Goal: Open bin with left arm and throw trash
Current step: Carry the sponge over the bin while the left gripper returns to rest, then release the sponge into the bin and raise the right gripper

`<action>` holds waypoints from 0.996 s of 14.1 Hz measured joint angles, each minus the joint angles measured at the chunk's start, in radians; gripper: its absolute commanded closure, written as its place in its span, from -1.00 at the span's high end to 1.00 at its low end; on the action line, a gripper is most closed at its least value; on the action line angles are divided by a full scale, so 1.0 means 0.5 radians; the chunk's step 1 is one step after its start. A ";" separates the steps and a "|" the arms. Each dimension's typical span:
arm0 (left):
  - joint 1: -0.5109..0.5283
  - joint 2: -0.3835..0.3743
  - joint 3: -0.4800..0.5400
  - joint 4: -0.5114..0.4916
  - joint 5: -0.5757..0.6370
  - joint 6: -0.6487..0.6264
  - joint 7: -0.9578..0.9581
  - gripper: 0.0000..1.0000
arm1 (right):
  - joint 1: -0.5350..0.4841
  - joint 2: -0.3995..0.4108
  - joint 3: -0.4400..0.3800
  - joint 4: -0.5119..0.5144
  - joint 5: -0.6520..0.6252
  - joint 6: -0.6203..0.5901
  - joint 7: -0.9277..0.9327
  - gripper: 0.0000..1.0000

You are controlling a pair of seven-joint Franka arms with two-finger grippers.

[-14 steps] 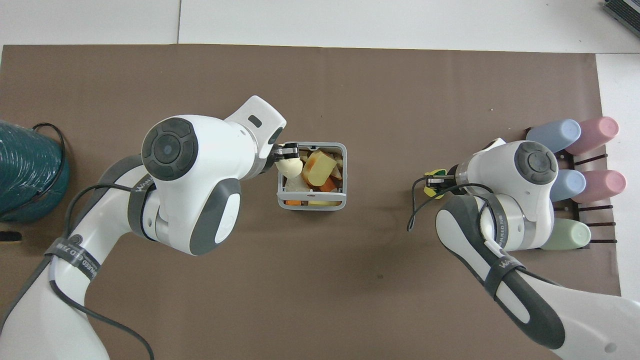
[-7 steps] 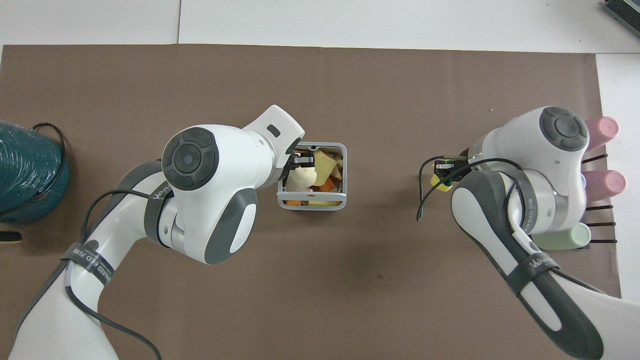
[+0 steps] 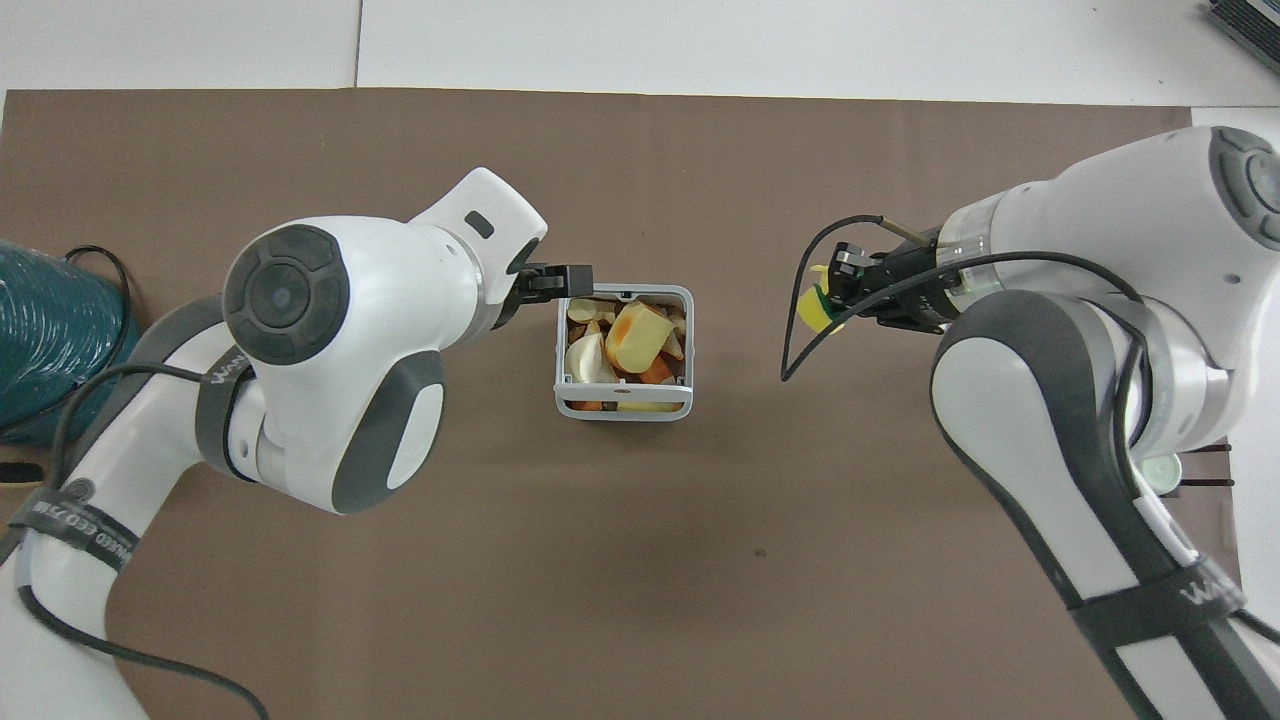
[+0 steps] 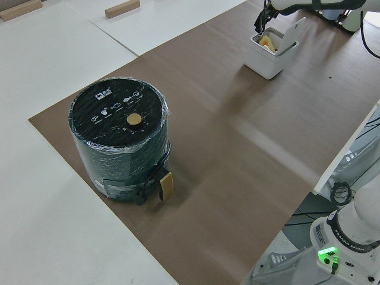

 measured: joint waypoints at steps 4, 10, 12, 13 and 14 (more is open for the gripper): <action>0.271 -0.194 0.009 -0.068 0.003 -0.253 0.360 1.00 | 0.186 0.189 0.005 -0.002 0.044 0.293 0.287 -1.00; 0.509 -0.231 0.009 0.268 0.156 -0.731 0.664 1.00 | 0.275 0.324 0.006 -0.023 0.249 0.350 0.294 -0.60; 0.576 -0.216 0.010 0.414 0.156 -0.897 0.718 1.00 | 0.287 0.325 0.006 -0.049 0.253 0.350 0.296 0.99; 0.610 -0.197 0.010 0.498 0.156 -0.996 0.726 1.00 | 0.290 0.325 0.006 -0.057 0.254 0.350 0.296 1.00; 0.642 -0.175 0.010 0.573 0.156 -1.081 0.743 1.00 | 0.292 0.325 0.006 -0.059 0.254 0.350 0.296 1.00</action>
